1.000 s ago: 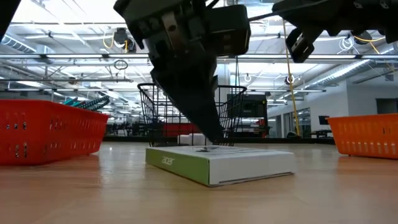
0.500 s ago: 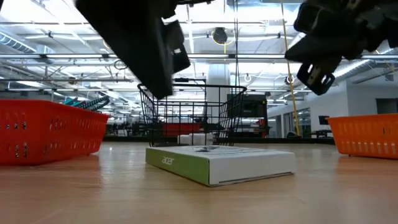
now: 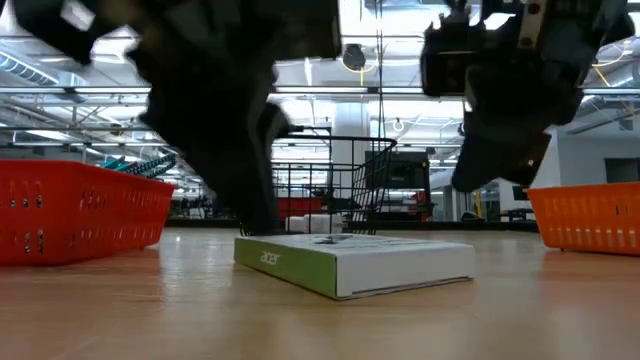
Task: Pick and place items into bin
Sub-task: Put the white card reader box into the orange bin
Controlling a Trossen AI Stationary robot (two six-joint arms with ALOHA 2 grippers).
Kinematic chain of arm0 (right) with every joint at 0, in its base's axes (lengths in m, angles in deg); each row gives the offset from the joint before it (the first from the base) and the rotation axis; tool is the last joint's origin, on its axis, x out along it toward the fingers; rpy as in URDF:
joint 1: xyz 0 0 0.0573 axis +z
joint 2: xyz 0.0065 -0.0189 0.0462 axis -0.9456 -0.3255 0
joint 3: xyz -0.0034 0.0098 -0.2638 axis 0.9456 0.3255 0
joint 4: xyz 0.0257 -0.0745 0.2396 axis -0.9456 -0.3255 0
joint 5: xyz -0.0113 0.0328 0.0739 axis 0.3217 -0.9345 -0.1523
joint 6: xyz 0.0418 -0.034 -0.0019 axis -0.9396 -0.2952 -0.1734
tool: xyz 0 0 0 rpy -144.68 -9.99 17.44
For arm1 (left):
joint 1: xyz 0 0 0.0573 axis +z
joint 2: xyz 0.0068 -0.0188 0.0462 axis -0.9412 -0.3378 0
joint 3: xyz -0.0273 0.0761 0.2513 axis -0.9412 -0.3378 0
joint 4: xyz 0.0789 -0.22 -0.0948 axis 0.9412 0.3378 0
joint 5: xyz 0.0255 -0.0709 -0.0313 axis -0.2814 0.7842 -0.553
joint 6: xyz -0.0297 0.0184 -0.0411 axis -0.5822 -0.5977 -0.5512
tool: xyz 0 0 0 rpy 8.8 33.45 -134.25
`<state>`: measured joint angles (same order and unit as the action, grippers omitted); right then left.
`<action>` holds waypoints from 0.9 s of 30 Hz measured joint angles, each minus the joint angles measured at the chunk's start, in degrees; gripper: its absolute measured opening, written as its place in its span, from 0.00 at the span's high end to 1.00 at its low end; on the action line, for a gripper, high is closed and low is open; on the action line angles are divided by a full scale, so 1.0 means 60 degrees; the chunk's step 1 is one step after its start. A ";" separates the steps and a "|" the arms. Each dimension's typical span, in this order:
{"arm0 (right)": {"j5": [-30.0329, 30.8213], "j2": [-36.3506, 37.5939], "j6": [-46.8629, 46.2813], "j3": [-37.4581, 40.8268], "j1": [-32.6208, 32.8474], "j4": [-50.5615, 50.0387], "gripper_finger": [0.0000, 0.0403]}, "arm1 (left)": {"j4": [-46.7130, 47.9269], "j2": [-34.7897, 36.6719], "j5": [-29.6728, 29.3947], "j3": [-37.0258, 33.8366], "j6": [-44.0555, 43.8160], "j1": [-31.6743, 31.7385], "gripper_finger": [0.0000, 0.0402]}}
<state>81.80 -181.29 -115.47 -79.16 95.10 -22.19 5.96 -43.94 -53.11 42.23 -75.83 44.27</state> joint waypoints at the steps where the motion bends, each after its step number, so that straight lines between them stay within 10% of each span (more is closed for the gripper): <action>1: -0.0099 -0.0115 -0.0084 -0.0007 0.0000 0.0056 1.00 | -0.0143 -0.0006 0.0008 -0.0180 -0.0014 0.0028 0.91; 27: -0.0652 -0.1342 -0.0839 -0.0007 -0.0568 0.0001 1.00 | -0.1637 0.0093 -0.0868 -0.0721 0.0000 0.0022 0.91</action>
<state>77.89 -189.34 -120.50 -79.20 91.69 -22.18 -3.87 -43.39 -58.31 37.91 -75.83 44.40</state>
